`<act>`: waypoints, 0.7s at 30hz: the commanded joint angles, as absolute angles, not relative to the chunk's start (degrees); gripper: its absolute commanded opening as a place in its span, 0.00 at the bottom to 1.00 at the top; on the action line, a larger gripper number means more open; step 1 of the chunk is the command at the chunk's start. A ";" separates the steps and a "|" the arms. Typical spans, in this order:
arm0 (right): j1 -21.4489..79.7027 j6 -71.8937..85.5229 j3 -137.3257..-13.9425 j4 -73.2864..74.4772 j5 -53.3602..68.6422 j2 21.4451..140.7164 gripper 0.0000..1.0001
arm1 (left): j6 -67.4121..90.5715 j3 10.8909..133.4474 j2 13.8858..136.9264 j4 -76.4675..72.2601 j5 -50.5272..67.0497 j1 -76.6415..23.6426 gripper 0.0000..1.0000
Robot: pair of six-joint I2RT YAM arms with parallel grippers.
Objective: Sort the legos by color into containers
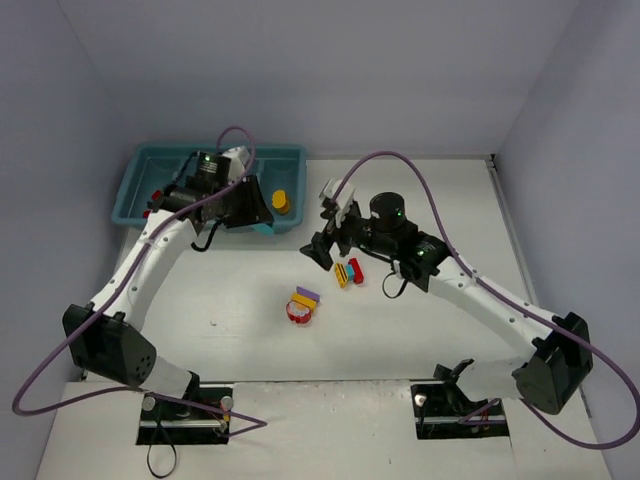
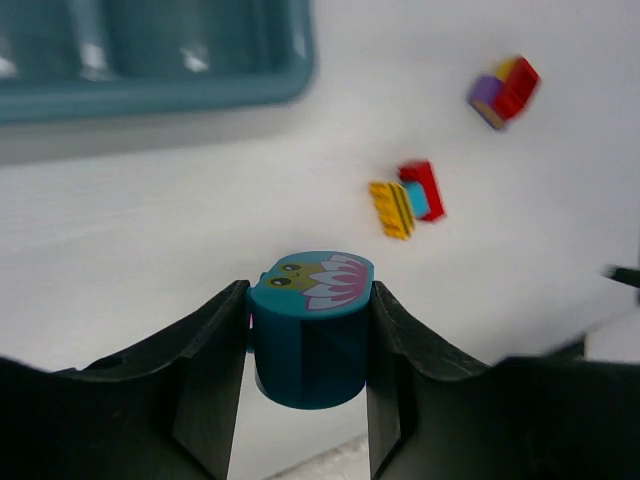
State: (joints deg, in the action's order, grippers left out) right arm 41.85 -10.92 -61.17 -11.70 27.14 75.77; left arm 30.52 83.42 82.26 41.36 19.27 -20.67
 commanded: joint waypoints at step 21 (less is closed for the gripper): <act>38.06 6.85 -49.22 -5.01 4.49 60.55 0.95 | 14.33 133.32 129.89 31.82 -11.69 2.90 0.34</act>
